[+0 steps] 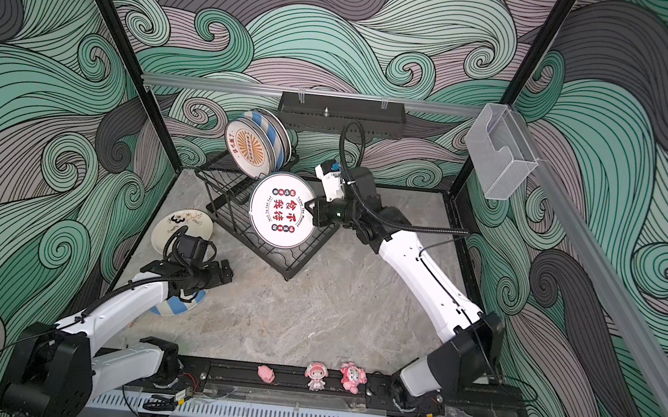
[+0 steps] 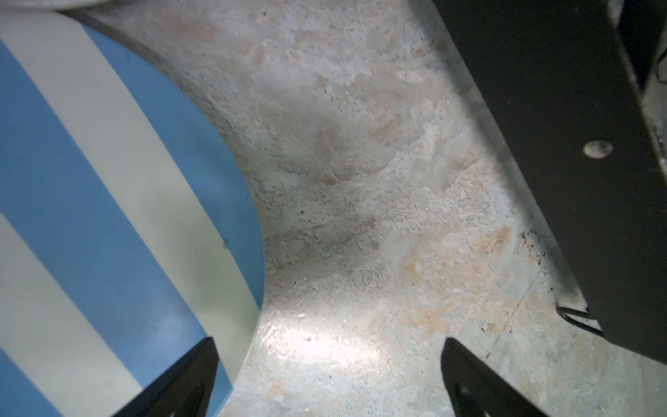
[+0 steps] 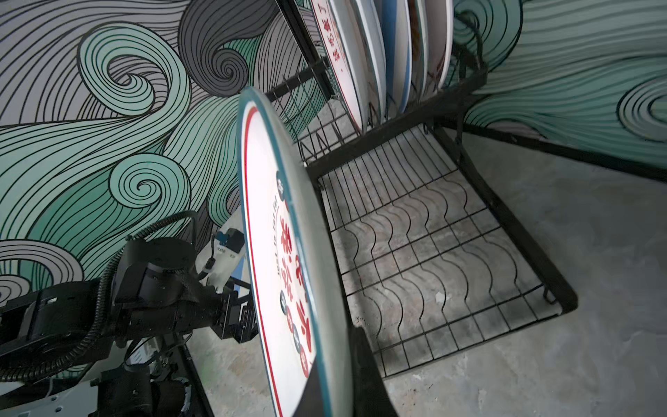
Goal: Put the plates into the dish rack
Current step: 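Lift the red-text plate upright with the right gripper while the left gripper withdraws, then lower the red-text plate into the front rack slot with the right gripper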
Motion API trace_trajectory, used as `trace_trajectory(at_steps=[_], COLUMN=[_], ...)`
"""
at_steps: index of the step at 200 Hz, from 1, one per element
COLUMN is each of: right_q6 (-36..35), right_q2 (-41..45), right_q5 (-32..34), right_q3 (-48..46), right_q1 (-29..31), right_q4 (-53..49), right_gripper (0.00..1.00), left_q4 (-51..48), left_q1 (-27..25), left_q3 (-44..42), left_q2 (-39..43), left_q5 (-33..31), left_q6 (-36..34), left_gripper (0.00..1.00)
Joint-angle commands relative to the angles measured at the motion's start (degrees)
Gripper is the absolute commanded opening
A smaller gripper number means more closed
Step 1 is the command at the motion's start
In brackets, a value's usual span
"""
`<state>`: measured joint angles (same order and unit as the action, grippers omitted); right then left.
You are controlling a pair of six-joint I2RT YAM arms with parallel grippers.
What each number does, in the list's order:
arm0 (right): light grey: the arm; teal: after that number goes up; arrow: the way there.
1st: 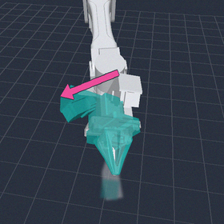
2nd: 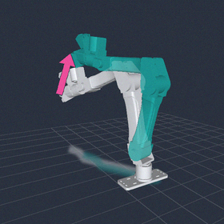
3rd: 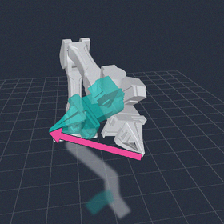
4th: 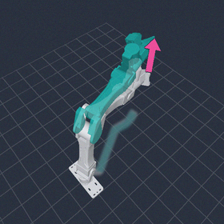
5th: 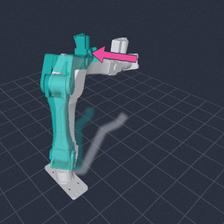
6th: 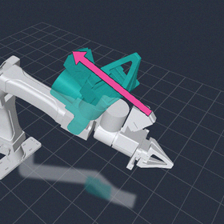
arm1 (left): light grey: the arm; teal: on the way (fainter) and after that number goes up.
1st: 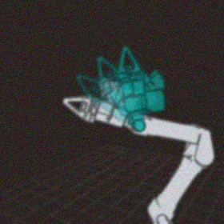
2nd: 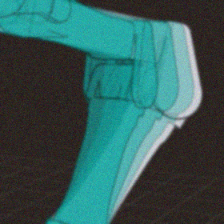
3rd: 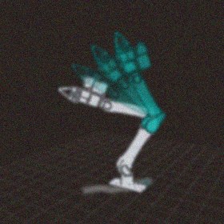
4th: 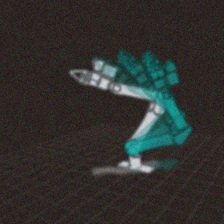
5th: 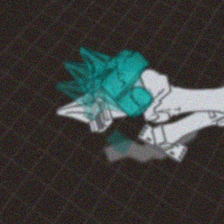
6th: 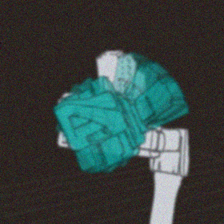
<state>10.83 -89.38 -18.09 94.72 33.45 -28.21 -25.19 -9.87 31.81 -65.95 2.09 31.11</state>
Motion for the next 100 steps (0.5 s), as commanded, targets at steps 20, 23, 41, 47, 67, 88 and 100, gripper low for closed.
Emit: trace_trajectory(at_steps=[20,23,41,47,67,88,100], right_q6=[-5.9,-6.2,-7.7,-8.4,-12.0,-14.8,-15.4], right_q2=[-5.6,-6.0,-8.4,-9.1,-11.7,-15.8,-18.8], right_q5=[8.0,8.8,12.6,14.0,18.5,20.8,20.9], right_q3=[13.1,13.9,16.8,17.4,19.9,23.8,27.2], right_q1=[0.1,0.3,1.6,2.3,5.0,6.9,7.5], right_q4=[3.0,3.4,7.0,8.6,13.7,17.0,17.4], right_gripper=[0.0,0.0,0.0,0.0,0.0,0.0,0.0], left_q4=[2.3,2.6,4.5,5.1,6.1,5.5,4.3], left_q1=[0.5,0.5,0.5,0.4,0.3,0.1,0.0], left_q3=[1.1,1.1,0.6,0.4,-0.1,-0.2,-0.2], left_q2=[-4.4,-4.6,-5.2,-5.2,-5.1,-3.8,-2.2], left_q5=[6.7,7.3,10.1,10.9,13.3,14.6,14.3], left_q6=[-0.8,-0.7,-0.3,-0.1,-0.4,-0.4,-0.6], left_gripper=[0.99,0.99,0.98,0.99,0.99,0.98,0.99])
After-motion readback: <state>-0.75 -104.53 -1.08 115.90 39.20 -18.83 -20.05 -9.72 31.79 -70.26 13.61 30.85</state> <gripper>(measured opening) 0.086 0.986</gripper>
